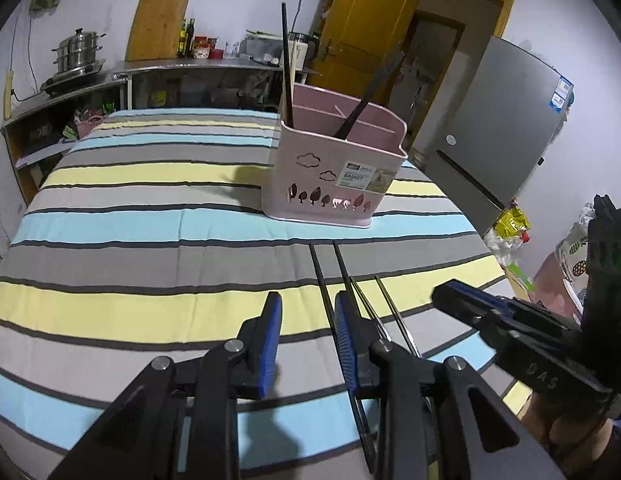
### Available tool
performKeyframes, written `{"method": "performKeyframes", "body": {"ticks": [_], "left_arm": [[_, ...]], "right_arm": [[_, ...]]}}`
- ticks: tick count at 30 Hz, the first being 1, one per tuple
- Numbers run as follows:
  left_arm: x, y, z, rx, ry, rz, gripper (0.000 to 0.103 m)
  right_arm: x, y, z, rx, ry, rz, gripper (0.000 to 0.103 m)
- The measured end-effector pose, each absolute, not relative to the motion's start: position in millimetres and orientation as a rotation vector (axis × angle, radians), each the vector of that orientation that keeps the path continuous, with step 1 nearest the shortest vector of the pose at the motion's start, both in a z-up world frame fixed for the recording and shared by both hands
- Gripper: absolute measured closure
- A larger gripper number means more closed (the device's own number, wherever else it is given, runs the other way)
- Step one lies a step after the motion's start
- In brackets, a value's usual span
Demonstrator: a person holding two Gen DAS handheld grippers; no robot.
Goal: Organize utensils
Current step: 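Withdraw both tools and move them to the last black chopsticks, then grasp a black chopstick with the left tool while the right tool grasps another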
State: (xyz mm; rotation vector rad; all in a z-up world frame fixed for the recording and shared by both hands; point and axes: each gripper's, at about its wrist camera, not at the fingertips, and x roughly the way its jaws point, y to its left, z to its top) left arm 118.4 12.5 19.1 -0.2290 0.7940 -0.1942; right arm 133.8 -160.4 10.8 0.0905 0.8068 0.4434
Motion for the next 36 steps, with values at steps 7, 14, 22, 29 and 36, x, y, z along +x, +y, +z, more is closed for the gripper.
{"method": "performKeyframes", "body": {"ticks": [7,14,22,29,36], "left_arm": [[153.7,6.0,0.6,-0.248,0.862,-0.217,0.074],[182.0,-8.0,-24.4,-0.25,0.935,-0.231,0.075],[199.3,-21.0,-43.2,-0.225,0.976,-0.215,0.078],[206.0,-22.8,-42.7,-0.146,0.973,-0.2,0.096],[200.3,12.0,-36.8,-0.143,0.974,-0.153,0.096]], "right_arm": [[149.3,-159.6,0.7,0.112,0.836,0.436,0.086],[153.8,-175.3,-3.9,0.141,0.856,0.413,0.086],[165.3,-184.3,-6.0,0.163,0.868,0.4,0.086],[178.4,-175.7,-13.0,0.162,0.898,0.416,0.086],[198.4,-151.0,-21.4,0.127,0.934,0.445,0.086]]}}
